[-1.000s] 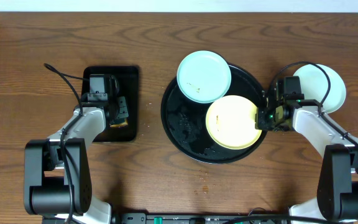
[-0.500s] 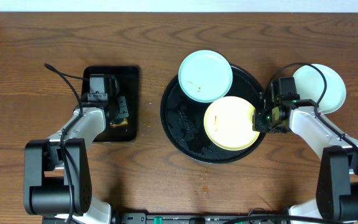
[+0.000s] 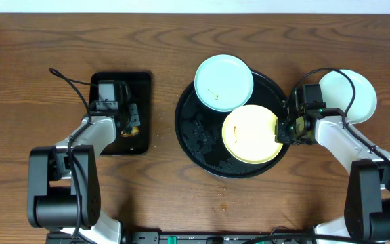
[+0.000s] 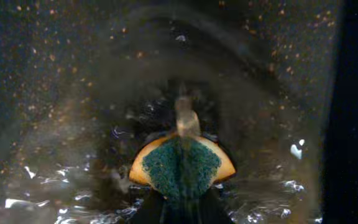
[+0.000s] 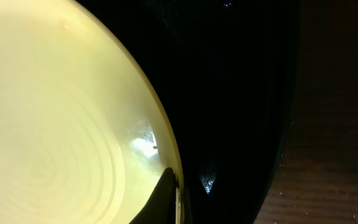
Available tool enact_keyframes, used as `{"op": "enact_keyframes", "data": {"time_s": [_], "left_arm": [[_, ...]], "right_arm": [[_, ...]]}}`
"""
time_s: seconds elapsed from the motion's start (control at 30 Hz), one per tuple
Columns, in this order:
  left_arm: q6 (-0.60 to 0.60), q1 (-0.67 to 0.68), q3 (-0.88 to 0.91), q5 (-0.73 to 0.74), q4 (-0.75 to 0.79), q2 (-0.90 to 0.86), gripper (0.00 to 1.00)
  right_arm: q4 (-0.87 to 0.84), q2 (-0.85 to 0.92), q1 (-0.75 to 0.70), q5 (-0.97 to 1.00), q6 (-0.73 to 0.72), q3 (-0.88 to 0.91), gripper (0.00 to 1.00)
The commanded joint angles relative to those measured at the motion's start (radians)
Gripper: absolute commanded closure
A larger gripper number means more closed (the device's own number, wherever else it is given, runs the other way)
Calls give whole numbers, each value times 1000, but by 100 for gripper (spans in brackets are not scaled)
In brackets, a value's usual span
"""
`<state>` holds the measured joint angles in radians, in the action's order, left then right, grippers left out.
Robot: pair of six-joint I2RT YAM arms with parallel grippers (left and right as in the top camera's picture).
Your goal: Clean dirty plates on tray and stack at the side
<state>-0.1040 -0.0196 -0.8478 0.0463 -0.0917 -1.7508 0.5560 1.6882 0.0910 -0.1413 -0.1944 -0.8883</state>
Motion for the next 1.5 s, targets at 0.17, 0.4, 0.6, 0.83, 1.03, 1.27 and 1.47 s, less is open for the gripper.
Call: {"op": "enact_keyframes", "data": {"time_s": [0.17, 0.4, 0.6, 0.83, 1.03, 1.27, 1.47], "left_arm": [[9, -3, -21, 4, 12, 207, 93], [29, -3, -21, -89, 23, 399, 93], [30, -3, -21, -89, 86, 465, 92], [30, -3, -21, -89, 101, 465, 93], [30, -3, -21, -89, 101, 464, 93], [29, -2, -21, -86, 90, 451, 93], [33, -10, -17, -189, 76, 386, 93]], "right_arm": [[5, 21, 23, 10, 9, 21, 99], [5, 21, 23, 10, 9, 21, 99], [3, 21, 23, 10, 9, 21, 99], [1, 21, 23, 10, 9, 21, 99], [1, 21, 23, 10, 9, 21, 99], [0, 21, 23, 10, 9, 21, 99], [-10, 21, 23, 10, 9, 21, 99]]}}
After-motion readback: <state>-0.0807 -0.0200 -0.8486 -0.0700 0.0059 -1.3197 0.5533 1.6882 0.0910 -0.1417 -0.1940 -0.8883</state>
